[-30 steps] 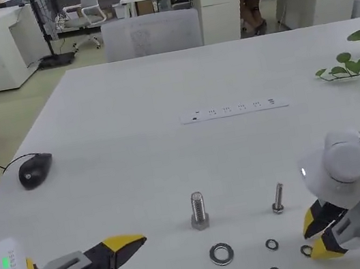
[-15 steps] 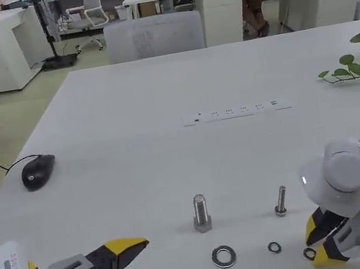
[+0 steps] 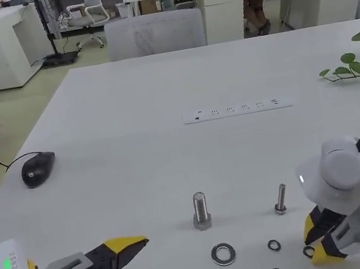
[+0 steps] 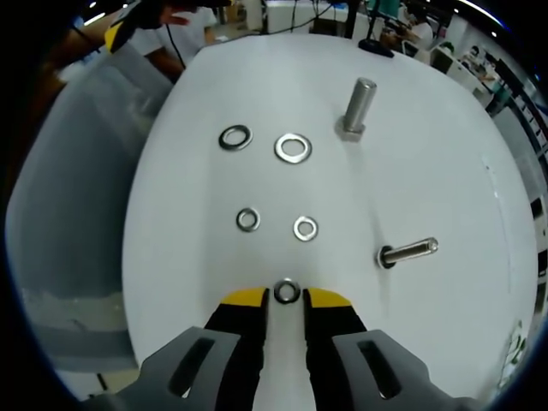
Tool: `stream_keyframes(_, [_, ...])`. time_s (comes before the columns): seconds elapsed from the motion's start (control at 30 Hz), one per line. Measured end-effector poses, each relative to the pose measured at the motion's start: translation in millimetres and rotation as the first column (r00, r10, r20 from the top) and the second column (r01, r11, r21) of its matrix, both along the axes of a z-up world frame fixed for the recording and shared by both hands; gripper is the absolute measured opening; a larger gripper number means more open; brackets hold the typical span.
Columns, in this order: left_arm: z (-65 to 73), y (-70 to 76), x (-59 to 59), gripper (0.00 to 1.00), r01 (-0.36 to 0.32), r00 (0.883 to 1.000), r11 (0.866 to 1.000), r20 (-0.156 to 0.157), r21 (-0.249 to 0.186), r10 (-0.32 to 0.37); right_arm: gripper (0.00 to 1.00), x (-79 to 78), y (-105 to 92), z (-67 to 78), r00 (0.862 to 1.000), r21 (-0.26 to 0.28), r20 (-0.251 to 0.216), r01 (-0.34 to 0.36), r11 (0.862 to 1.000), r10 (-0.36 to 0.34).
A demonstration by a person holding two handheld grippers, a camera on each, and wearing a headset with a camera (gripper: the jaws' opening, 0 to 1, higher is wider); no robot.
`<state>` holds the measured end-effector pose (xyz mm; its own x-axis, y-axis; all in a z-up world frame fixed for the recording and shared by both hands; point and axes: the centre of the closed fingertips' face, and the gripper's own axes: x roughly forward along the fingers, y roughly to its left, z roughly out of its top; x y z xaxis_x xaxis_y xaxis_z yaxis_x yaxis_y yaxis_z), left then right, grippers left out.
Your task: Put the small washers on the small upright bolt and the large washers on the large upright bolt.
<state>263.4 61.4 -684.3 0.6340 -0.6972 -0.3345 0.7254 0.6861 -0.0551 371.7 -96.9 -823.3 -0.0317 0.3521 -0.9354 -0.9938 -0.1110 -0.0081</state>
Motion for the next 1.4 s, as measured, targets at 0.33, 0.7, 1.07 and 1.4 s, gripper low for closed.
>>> stream_keyframes(0.33, [-0.3,2.6,-1.8,0.66,-0.008,1.000,1.000,-0.001,0.001,0.008,0.13,-0.4,0.8,-0.1,0.999,-0.025,0.022,-0.040,0.999,0.041])
stream_keyframes(0.7, [-0.4,1.8,-2.0,0.66,-0.006,1.000,1.000,-0.003,0.002,0.006,0.12,1.2,0.5,0.7,0.999,-0.026,0.021,-0.034,0.999,0.034])
stream_keyframes(1.07, [-0.8,0.3,-0.9,0.66,-0.004,1.000,1.000,-0.005,-0.001,0.004,0.12,13.2,-3.0,16.6,0.999,-0.017,0.038,-0.007,1.000,0.008])
stream_keyframes(1.4, [0.1,-1.6,-0.9,0.66,-0.005,1.000,1.000,-0.006,-0.008,0.005,0.12,33.8,-0.7,45.2,0.996,0.012,0.085,0.015,1.000,-0.016])
